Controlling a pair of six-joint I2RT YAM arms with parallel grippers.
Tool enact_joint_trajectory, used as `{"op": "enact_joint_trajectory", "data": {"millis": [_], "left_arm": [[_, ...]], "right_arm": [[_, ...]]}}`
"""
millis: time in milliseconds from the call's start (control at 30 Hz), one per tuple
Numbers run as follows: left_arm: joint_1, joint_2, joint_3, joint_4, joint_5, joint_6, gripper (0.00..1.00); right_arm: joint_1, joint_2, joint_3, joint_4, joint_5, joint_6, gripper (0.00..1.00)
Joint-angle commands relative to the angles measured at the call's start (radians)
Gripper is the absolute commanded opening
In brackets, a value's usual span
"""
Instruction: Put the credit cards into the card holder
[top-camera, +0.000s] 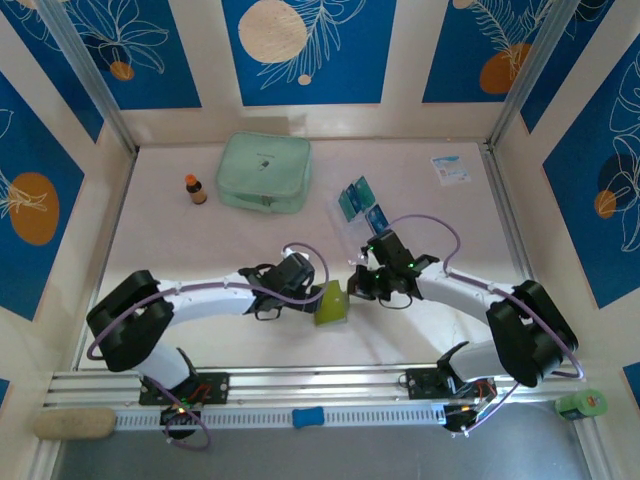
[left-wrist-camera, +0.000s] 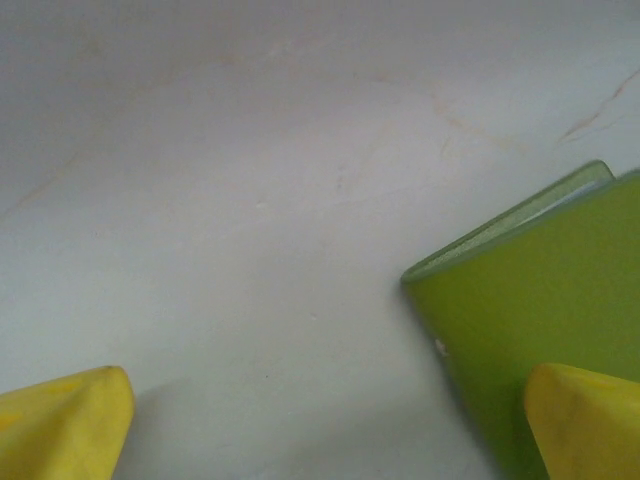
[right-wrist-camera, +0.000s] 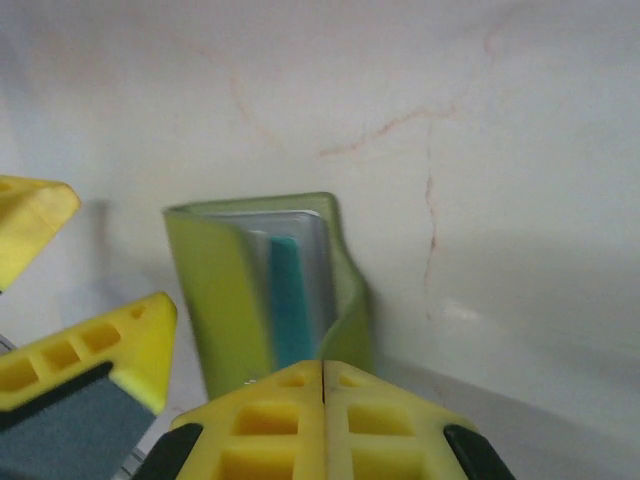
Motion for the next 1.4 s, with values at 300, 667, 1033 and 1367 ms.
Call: {"op": "enact_joint_trajectory", "data": {"millis": [300,667,1033,1367], "left_arm": [[0.011,0.059,0.068,-0.001,0.06,0.112,1.0],[0.011,0.13,0.089,-0.014,0.052,0.135,1.0],[0.009,0.151,0.081,-0.028,0.043,0.124,1.0],[0.009,0.156,0.075,-0.026,0.042,0.12,1.0]], "right_arm": [[-0.006,-0.005,0.012,0.02,-0.011,-0.017,0.0],[-0.006,-0.009,0.011,0.041,-0.044,-0.031,0.0],[0.004,0.034,0.013,0.076,-0.081,-0.039,0.0],[0.027,0.075,-0.012,0.112,-0.084,-0.026,0.0]]}}
